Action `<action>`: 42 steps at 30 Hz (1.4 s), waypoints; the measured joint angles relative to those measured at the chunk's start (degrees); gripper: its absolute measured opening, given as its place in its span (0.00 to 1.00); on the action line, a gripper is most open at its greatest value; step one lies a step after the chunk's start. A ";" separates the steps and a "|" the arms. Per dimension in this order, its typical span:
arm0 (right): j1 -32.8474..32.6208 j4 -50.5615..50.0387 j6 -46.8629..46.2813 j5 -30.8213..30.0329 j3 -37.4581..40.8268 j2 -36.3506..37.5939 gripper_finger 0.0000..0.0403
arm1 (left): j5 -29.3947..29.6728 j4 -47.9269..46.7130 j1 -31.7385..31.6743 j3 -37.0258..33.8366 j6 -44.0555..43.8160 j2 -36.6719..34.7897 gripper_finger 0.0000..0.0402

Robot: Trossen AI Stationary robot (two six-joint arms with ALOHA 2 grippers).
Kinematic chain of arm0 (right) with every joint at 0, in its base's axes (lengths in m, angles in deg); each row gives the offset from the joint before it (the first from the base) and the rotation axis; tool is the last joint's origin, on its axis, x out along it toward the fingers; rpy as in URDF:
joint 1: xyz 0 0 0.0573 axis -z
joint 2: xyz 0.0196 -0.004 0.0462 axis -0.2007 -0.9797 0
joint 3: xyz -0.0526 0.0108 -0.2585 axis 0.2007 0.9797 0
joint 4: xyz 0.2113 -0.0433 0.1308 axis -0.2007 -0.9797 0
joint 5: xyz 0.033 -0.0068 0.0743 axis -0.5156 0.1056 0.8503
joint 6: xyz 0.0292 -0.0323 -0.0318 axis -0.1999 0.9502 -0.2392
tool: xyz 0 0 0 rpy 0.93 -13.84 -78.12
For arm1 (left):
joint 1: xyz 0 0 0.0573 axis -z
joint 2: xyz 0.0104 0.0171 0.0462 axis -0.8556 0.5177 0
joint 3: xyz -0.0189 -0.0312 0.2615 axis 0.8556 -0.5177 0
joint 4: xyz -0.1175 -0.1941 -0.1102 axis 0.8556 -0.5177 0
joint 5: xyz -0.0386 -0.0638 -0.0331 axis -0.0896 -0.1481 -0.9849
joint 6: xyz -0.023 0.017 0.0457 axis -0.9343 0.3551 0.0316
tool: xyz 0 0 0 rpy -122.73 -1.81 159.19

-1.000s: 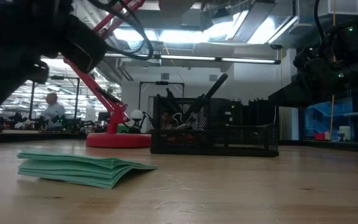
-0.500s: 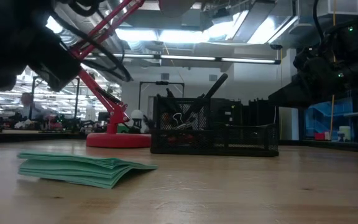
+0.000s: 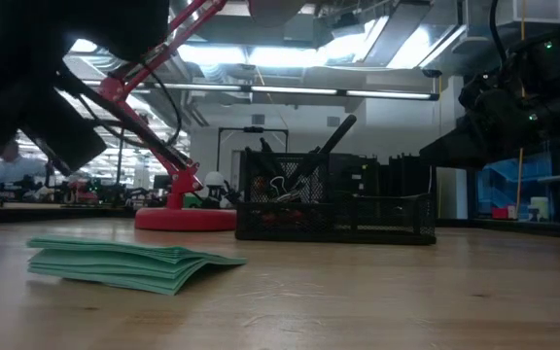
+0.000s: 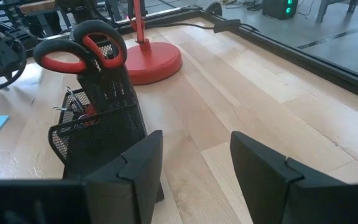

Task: Pick and place office supplies into organizer
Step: Put the blue pencil into the black desk organizer

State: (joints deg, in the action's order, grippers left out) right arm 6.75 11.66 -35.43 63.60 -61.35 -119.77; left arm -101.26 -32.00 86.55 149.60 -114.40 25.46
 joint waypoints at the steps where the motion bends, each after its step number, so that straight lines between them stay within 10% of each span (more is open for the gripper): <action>1: -0.02 -0.02 0.02 0.01 0.00 0.00 0.47 | 0.00 0.00 0.00 0.00 0.02 0.26 0.32; 42: 0.00 -0.07 0.22 0.01 0.00 0.00 0.47 | -0.25 -0.43 -1.22 -0.02 10.22 3.93 0.10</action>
State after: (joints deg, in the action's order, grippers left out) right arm 6.75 11.59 -35.21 63.61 -61.35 -119.77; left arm -101.51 -32.43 85.33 149.58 -104.18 29.39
